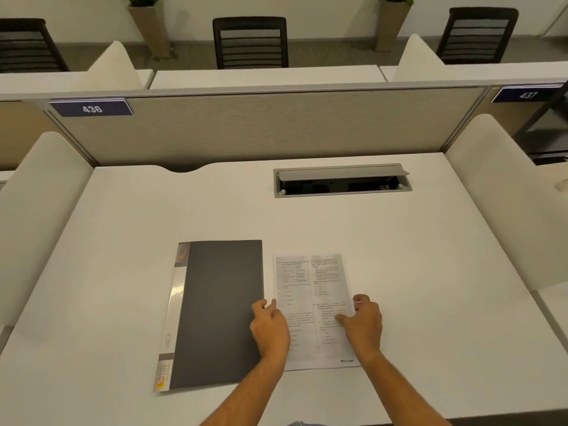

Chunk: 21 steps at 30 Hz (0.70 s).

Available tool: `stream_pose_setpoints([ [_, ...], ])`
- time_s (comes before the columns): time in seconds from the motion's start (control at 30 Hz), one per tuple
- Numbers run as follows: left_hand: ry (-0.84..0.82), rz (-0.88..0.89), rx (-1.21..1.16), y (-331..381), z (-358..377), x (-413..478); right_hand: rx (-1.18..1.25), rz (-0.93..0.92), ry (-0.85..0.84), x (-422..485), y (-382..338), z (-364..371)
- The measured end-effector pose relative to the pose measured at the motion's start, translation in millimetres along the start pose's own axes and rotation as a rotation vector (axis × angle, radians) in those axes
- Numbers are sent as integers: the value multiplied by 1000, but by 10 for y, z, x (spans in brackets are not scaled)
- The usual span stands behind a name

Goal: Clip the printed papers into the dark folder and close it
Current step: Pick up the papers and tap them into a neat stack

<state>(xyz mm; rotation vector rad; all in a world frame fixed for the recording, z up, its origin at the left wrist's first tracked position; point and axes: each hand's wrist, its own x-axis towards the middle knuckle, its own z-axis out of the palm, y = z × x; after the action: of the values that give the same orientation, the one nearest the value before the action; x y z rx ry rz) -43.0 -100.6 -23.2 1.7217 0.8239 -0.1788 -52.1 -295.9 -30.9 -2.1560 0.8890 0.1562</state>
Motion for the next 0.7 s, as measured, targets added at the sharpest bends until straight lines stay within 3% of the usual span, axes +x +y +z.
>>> stream_pose_setpoints([
  [0.33,129,-195,-127,54,81,119,349,184,-131,220,-23,-142],
  [0.7,158,-191,-101,84,186,210,281,195,-126,242,-26,-76],
])
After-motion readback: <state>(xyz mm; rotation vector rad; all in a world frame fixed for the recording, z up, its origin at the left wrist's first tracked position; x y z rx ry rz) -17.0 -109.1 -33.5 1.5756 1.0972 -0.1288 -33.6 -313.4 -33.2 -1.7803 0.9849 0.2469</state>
